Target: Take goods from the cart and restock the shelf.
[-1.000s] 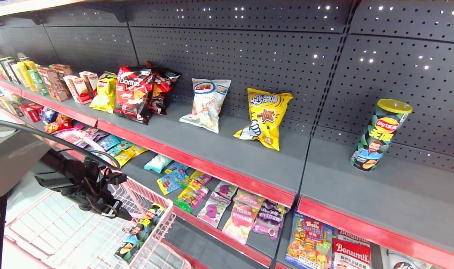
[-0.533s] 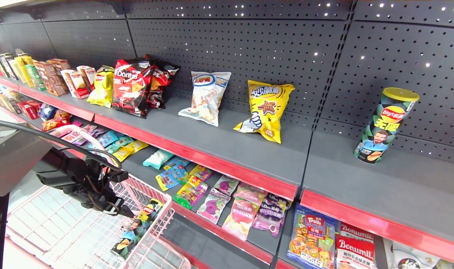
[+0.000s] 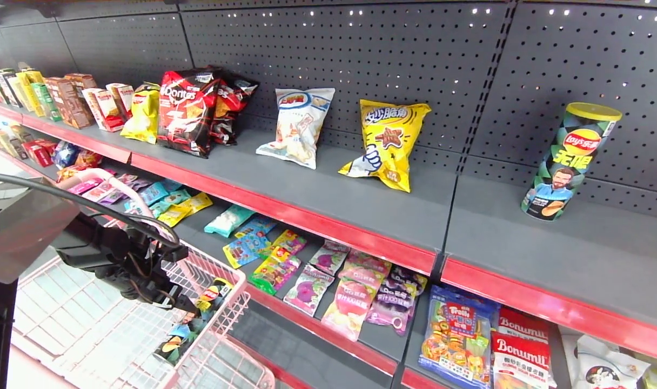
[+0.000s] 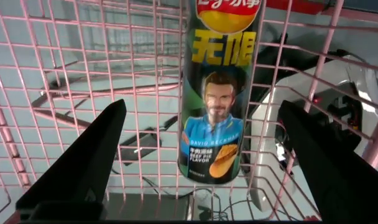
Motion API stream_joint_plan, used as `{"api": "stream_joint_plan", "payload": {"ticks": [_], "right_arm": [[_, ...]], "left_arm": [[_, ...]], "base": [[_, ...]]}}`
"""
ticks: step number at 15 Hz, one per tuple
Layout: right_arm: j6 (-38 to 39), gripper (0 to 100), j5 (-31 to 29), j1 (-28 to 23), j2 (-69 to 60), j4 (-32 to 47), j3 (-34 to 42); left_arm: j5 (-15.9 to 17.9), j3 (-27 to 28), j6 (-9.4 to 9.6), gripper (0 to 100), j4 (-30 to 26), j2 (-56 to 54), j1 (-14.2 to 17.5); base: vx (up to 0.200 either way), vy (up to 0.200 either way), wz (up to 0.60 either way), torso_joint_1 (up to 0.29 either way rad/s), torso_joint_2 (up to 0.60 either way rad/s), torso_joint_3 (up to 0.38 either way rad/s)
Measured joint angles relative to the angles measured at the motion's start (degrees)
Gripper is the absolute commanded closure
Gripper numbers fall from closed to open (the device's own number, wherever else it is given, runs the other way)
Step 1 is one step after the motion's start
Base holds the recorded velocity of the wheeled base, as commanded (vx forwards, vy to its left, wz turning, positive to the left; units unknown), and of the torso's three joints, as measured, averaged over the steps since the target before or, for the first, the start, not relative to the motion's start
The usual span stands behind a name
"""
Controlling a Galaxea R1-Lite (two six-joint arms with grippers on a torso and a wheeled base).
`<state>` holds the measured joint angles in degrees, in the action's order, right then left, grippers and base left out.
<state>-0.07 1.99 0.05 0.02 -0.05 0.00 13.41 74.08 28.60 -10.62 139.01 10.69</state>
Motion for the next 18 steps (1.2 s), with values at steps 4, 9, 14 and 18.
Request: {"api": "stream_joint_plan", "payload": {"ticks": [4,9,14,18], "right_arm": [[0.0,0,0.0,0.02,0.0,0.02,0.0],[0.0,0,0.0,0.02,0.0,0.0,0.0],[0.0,0,0.0,0.0,0.0,0.02,0.0],[0.0,0,0.0,0.02,0.0,0.0,0.0]], "left_arm": [[0.05,1.0,-0.11,0,-0.02,0.62,-0.96],[0.13,2.33,-0.22,0,0.09,1.37,-1.38],[4.27,4.66,-4.63,0,-0.07,1.65,-3.3],[4.66,7.09,-6.57,0,-0.02,2.26,-5.18]], "base": [[0.0,0.0,0.0,-0.198,0.46,0.256],[0.0,0.0,0.0,-0.224,0.52,0.296],[0.0,0.0,0.0,-0.039,0.09,0.055],[0.0,0.0,0.0,0.0,0.0,0.0]]}}
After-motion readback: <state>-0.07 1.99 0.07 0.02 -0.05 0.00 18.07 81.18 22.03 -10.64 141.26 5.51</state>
